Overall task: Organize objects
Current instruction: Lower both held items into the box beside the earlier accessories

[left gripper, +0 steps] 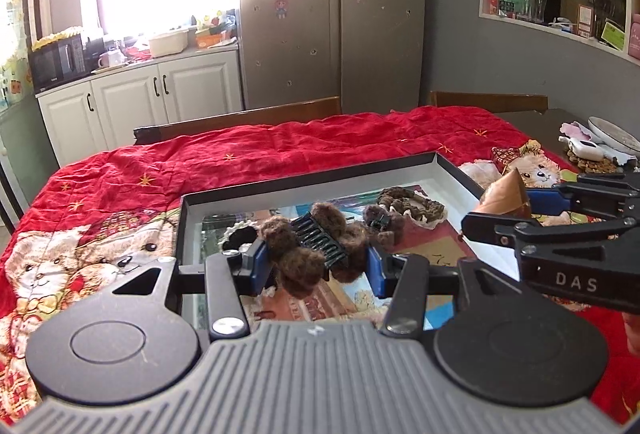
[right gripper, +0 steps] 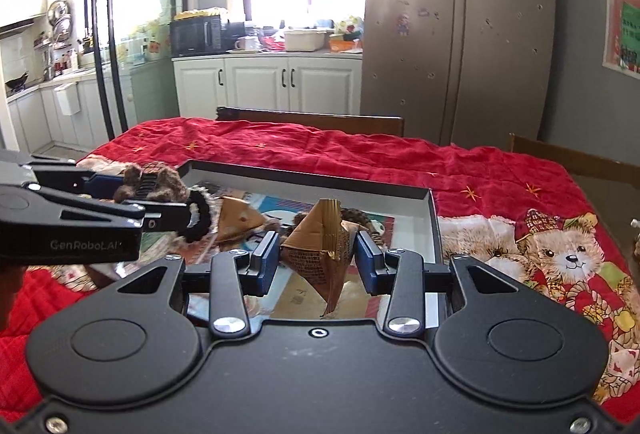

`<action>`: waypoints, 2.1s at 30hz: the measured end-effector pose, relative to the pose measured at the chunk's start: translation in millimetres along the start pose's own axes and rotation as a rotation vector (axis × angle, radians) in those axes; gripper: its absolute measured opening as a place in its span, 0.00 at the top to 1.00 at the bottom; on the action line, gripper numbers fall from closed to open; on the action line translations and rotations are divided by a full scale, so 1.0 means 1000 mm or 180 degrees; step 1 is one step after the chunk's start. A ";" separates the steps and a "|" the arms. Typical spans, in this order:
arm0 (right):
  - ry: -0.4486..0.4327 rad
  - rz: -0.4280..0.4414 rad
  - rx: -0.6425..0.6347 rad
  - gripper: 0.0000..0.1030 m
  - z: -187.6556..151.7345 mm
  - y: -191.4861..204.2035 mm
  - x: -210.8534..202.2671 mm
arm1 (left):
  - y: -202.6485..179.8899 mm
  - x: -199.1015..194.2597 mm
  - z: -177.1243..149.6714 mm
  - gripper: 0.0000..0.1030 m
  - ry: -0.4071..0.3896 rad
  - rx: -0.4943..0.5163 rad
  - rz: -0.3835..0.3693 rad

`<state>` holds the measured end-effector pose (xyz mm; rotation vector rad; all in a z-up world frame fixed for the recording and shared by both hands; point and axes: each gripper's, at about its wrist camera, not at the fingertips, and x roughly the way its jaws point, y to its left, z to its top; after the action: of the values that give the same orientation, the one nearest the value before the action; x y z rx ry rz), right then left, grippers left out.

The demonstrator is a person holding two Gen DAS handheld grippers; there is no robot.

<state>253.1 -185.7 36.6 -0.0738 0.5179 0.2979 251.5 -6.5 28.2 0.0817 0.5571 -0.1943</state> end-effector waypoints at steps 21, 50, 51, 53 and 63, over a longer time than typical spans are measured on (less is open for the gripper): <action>0.0128 -0.0056 0.0212 0.62 -0.008 -0.025 0.056 | 0.001 0.047 -0.001 0.50 0.0082 -0.0059 -0.0042; 0.0292 -0.0005 0.0201 0.62 -0.024 -0.023 0.085 | -0.001 0.069 -0.011 0.50 0.0211 -0.0010 -0.0012; 0.0293 -0.0005 0.0203 0.62 -0.024 -0.023 0.086 | -0.001 0.070 -0.012 0.50 0.0219 -0.0007 -0.0011; 0.0294 -0.0006 0.0206 0.62 -0.024 -0.023 0.086 | -0.002 0.071 -0.013 0.50 0.0228 0.0003 -0.0005; 0.0300 -0.0004 0.0210 0.62 -0.025 -0.023 0.088 | -0.002 0.073 -0.014 0.50 0.0256 0.0021 0.0007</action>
<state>320.6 -188.5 -29.0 -0.0241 0.6207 0.2767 304.6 -18.5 -23.0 0.0969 0.6365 -0.1913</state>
